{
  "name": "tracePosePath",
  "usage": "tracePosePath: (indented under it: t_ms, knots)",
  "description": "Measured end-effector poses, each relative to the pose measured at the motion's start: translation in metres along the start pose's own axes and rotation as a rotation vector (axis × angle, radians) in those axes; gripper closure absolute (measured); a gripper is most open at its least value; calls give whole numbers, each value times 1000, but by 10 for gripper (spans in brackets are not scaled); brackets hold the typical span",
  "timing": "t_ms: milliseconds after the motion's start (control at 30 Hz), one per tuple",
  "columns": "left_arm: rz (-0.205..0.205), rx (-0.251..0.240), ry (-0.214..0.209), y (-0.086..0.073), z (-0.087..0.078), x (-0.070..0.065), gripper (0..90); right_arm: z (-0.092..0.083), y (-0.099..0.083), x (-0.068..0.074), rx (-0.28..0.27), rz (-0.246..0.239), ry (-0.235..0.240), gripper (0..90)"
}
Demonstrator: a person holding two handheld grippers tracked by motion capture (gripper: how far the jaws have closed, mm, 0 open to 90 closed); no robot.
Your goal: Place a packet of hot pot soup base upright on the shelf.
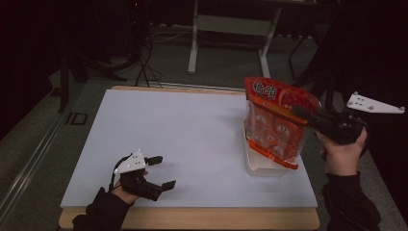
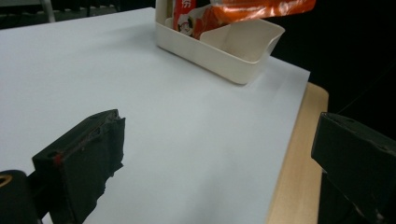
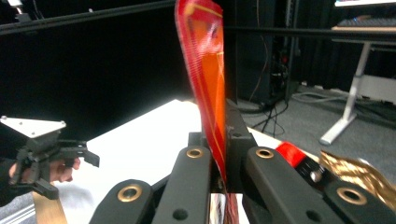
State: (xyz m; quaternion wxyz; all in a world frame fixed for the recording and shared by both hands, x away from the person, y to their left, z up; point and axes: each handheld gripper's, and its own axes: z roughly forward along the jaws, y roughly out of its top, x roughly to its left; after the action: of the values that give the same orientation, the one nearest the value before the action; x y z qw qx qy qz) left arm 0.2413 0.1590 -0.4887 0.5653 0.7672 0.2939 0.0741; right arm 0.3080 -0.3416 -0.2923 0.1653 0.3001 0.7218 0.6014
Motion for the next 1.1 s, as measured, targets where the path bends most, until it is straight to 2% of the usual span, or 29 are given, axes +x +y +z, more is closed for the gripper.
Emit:
tracePosePath:
  t_ms: [100,167,300,333,633,767,1100]
  knots:
    - [-21,9,-4,-4,-2,-2,22,0,-7,-8,8,19,-8,900]
    - [-21,21,-1,-6,-4,-2,20,1,-11,-13,13,31,-8,900]
    - [-28,20,9,-9,-5,-2,15,6,-15,-17,27,40,-7,900]
    - [-44,1,6,-14,-7,-1,16,12,-18,-19,36,45,-4,900]
    - [-24,21,22,-23,-1,1,16,25,-32,-28,49,69,4,900]
    - [-37,8,21,-24,-2,2,16,27,-39,-33,50,92,3,900]
    - [-42,20,20,-27,2,4,16,33,-57,-40,53,141,11,900]
